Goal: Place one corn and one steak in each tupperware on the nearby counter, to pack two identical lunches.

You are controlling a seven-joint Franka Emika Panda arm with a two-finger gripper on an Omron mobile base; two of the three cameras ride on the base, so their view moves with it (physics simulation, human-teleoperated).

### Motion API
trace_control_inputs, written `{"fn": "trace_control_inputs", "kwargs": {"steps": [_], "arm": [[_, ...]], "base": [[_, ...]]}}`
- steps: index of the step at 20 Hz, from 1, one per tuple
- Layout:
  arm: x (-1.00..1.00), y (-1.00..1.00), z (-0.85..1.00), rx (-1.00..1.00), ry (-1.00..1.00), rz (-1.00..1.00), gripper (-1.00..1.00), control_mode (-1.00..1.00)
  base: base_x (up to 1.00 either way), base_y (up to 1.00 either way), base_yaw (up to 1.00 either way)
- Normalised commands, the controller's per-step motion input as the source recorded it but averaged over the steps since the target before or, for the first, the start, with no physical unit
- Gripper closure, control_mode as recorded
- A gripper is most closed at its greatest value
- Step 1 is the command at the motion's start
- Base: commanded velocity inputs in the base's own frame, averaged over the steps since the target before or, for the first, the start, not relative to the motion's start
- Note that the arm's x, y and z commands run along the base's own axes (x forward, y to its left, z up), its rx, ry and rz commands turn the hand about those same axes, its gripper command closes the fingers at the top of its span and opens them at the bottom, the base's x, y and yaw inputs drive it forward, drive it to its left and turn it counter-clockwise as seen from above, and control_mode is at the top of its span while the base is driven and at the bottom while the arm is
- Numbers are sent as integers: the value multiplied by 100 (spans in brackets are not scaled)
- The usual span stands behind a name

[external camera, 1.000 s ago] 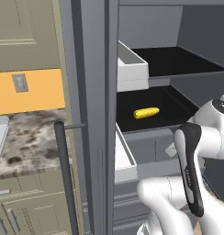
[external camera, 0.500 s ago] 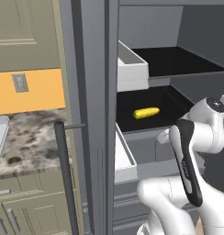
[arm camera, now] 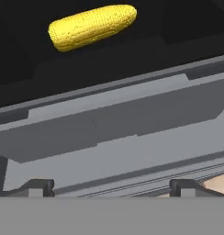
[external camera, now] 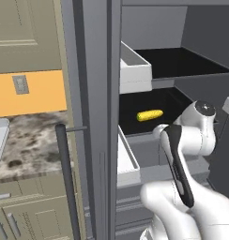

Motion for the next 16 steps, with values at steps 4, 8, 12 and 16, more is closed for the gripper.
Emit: {"fn": "trace_control_inputs", "kwargs": {"steps": [4,8,12,16], "arm": [[38,0,-1,14,0,-17,-100,-100],[72,1,0,13,0,-11,-100,-100],[77,0,0,9,0,-13,-100,-100],[63,0,0,4,0,-13,-100,-100]], "base": [[0,0,0],[0,0,0],[0,0,0],[0,0,0]]}}
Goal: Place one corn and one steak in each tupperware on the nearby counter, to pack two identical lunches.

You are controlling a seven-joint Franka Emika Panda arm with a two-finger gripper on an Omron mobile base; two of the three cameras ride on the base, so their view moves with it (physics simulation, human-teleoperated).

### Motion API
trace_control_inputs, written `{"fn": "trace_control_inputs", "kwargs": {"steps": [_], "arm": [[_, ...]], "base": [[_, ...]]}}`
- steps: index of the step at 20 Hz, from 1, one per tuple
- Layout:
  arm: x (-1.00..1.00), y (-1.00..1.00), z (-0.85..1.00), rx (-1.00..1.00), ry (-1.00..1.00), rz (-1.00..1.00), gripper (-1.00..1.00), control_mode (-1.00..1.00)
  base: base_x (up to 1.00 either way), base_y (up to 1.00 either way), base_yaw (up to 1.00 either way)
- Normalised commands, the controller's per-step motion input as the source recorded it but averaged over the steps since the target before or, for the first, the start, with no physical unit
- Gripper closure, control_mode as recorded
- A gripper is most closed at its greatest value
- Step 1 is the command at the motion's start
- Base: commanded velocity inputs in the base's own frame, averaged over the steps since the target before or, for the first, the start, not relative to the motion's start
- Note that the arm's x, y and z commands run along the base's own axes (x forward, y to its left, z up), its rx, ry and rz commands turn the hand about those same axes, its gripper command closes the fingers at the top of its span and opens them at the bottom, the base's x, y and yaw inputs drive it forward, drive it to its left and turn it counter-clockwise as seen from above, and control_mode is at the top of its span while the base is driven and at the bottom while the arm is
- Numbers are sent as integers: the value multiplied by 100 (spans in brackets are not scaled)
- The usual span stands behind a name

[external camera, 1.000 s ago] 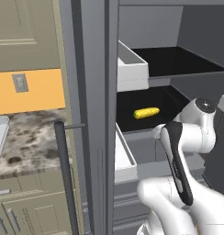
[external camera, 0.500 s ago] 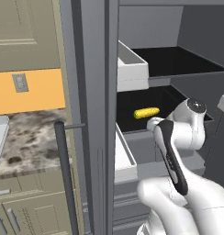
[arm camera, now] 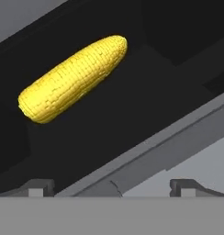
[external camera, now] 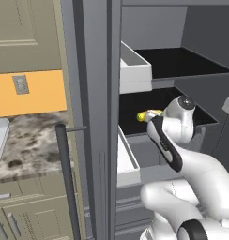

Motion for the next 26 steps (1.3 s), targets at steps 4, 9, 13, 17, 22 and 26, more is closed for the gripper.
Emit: {"fn": "trace_control_inputs", "kwargs": {"steps": [4,9,13,17,22,26], "arm": [[66,0,0,3,0,-9,-100,-100],[59,-1,-9,3,0,-3,-100,-100],[62,0,-3,4,0,-3,-100,-100],[63,0,-1,4,0,-5,-100,-100],[57,0,-14,2,0,-5,-100,-100],[51,0,-58,0,0,-6,-100,-100]], "base": [[0,0,0],[0,0,0],[0,0,0],[0,0,0],[0,0,0],[0,0,0]]}}
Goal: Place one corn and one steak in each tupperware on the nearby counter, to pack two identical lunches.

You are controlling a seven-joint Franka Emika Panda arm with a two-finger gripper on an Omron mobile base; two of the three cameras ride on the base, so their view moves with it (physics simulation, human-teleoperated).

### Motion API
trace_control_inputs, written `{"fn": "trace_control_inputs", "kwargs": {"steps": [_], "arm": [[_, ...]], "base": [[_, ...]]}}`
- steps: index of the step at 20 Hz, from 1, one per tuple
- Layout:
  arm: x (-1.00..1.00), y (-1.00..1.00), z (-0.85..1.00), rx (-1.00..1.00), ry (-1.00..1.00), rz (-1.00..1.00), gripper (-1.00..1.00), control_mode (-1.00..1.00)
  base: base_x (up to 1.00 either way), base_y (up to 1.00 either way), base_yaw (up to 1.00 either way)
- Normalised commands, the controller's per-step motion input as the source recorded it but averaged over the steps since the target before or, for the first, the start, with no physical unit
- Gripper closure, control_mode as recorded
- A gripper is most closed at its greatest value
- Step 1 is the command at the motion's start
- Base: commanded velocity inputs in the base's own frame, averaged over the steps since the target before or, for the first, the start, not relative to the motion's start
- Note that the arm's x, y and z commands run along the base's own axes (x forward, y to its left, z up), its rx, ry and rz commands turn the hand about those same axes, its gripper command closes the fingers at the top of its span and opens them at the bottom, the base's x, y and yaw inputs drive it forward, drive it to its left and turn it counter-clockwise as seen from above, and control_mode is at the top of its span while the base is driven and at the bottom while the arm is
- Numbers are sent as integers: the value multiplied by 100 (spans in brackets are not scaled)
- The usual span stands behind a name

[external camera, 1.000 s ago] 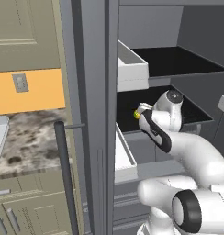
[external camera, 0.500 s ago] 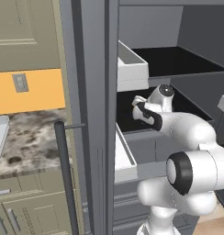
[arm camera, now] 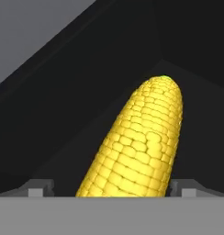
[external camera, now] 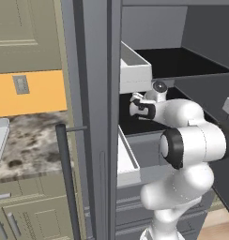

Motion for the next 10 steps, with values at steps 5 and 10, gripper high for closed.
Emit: {"fn": "trace_control_inputs", "kwargs": {"steps": [5,10], "arm": [[32,0,-65,0,1,-6,100,-100],[3,0,-19,0,-1,0,100,-100]], "base": [[0,0,0],[0,0,0]]}}
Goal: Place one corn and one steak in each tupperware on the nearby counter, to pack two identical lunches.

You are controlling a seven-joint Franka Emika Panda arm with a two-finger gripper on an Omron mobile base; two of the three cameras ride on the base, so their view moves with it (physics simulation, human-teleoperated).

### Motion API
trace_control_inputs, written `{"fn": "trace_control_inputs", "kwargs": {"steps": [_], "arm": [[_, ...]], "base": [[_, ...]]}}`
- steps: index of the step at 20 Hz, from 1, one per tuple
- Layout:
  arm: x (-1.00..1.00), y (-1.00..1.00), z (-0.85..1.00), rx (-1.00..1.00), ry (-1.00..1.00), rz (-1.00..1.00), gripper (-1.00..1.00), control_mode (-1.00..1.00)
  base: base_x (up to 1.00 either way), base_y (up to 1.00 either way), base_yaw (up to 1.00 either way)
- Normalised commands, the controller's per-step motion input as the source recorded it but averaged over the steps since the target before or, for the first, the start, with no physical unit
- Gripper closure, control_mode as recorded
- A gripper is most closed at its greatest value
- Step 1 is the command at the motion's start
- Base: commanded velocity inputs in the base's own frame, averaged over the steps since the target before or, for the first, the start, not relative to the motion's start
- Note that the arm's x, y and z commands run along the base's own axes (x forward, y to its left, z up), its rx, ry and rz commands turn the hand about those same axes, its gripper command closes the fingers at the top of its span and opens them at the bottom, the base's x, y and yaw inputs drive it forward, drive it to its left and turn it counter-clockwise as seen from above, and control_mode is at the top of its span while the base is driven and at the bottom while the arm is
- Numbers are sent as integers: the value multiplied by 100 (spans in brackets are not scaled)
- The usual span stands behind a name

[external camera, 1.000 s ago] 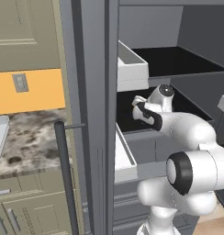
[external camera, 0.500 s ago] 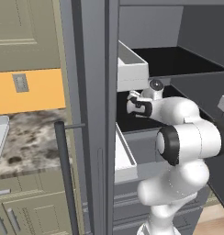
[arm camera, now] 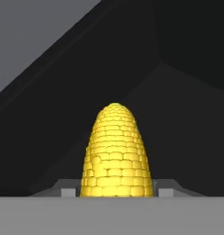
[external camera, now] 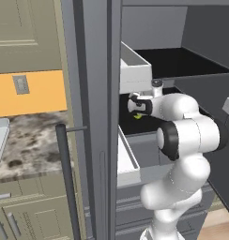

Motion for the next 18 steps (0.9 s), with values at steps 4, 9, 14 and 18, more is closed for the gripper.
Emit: {"fn": "trace_control_inputs", "kwargs": {"steps": [4,9,14,18], "arm": [[-40,-13,-63,0,0,0,100,-100],[-71,-28,-59,0,6,0,100,-100],[-97,-68,-1,0,25,0,100,-100],[-100,-47,-19,0,1,4,100,-100]], "base": [[0,0,0],[0,0,0],[0,0,0],[0,0,0]]}}
